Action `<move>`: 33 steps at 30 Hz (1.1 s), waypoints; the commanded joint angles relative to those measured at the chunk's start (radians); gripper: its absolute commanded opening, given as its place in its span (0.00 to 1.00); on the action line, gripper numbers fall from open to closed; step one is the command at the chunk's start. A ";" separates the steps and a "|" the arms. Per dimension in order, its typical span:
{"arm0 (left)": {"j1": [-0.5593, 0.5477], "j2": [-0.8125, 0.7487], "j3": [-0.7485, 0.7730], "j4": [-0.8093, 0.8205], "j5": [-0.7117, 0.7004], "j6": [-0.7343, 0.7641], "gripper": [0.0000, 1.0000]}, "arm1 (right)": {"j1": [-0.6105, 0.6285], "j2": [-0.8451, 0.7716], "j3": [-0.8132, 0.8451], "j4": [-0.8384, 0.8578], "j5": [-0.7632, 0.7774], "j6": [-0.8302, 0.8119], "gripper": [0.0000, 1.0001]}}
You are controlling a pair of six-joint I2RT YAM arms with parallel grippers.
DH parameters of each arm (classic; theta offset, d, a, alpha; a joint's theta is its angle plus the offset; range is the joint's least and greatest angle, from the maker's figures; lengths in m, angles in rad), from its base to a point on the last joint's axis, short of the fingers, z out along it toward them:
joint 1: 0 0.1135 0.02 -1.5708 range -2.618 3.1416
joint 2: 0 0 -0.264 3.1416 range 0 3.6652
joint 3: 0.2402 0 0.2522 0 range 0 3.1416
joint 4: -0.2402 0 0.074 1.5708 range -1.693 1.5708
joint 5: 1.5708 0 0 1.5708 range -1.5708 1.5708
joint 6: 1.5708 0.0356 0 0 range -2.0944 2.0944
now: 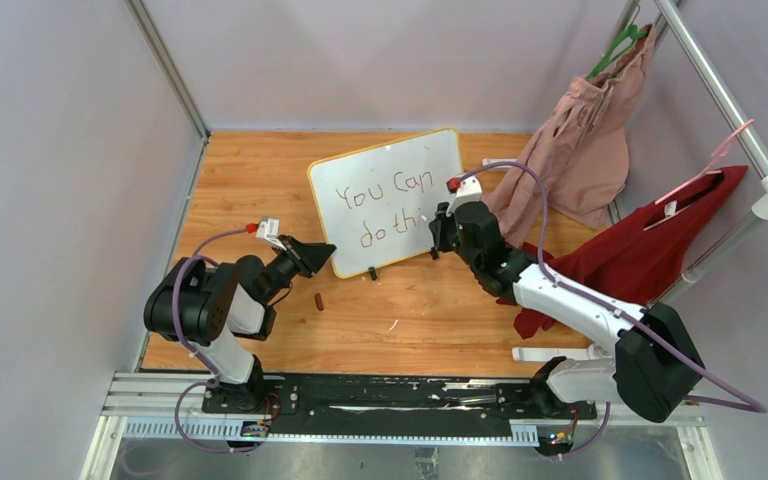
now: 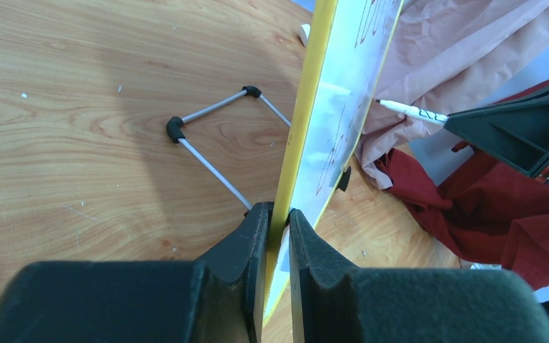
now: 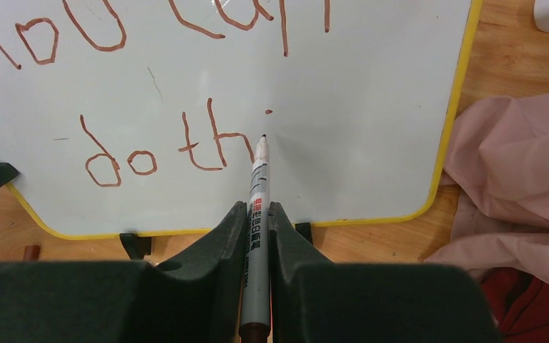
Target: Write a sentence on the whiteboard
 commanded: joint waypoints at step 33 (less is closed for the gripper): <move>-0.001 -0.013 -0.005 0.047 -0.019 0.017 0.00 | -0.012 0.047 0.046 0.024 0.027 0.018 0.00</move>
